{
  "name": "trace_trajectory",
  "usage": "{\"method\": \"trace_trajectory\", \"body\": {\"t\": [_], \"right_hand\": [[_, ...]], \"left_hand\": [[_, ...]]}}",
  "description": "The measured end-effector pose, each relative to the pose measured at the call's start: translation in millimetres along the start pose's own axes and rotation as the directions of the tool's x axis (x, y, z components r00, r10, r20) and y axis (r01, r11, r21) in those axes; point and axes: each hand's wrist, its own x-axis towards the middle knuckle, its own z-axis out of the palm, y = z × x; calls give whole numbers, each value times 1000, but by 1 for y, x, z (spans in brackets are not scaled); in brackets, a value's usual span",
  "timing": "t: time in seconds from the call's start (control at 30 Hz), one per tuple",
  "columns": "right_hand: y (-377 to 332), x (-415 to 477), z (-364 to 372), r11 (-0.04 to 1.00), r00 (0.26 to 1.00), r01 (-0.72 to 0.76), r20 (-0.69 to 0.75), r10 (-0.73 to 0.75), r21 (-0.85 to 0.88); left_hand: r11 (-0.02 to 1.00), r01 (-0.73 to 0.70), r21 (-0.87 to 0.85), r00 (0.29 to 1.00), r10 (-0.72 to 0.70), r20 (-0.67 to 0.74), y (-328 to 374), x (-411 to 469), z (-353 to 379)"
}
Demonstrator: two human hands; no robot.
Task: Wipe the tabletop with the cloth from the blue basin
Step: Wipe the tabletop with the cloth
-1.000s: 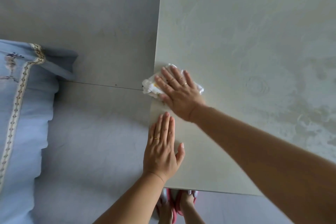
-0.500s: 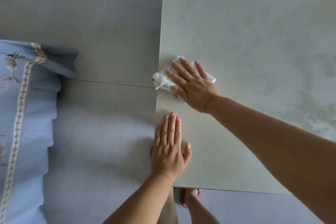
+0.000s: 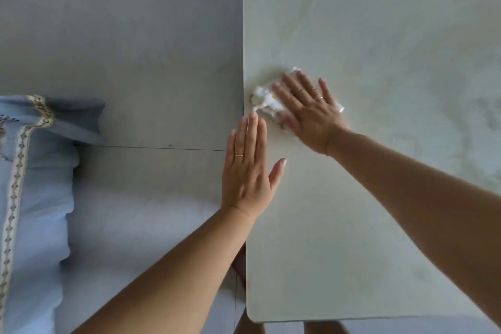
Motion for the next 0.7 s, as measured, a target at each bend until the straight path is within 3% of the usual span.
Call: {"method": "trace_trajectory", "body": {"t": [0.03,0.1,0.17,0.2,0.23,0.33,0.4,0.43,0.5,0.57,0.6,0.63,0.7], "right_hand": [[23,9,-5,984,986,-165,-10,166,62],[50,28,-11,865,878,-473,3,479,170],[39,44,-11,759,775,-617,-3,631,206],[25,48,-10,745,763,-629,-7,646,222],[8,50,-7,779,797,-585,-16,603,228],[-21,41,-3,979,988,-155,-4,157,133],[3,43,-11,998,999,37,35,-39,60],[22,47,-14,1000,1000,15,24,-15,22],[58,58,-21,960,963,-268,-16,270,81],[58,71,-21,789,804,-580,-11,594,204],[39,77,-18,740,755,-638,-17,655,213],[15,81,-14,751,766,-625,-20,643,213],[-30,79,-7,907,922,-374,-27,386,194]], "left_hand": [[1000,-9,-6,1000,9,-4,-1,11,2],[999,-24,-27,1000,25,7,1,30,8],[999,9,-45,999,-8,38,6,39,15],[998,42,-51,998,-39,57,7,39,18],[997,67,-49,996,-64,63,7,38,21],[996,81,-35,996,-79,47,8,38,24],[996,77,-53,996,-74,50,8,37,22],[995,74,-64,996,-70,52,8,37,21],[994,77,-77,996,-72,61,9,37,21],[993,87,-77,995,-83,62,8,37,22],[994,87,-72,995,-82,65,8,37,22],[994,84,-67,994,-79,74,8,38,22],[995,85,-58,993,-80,85,9,38,21]]}}
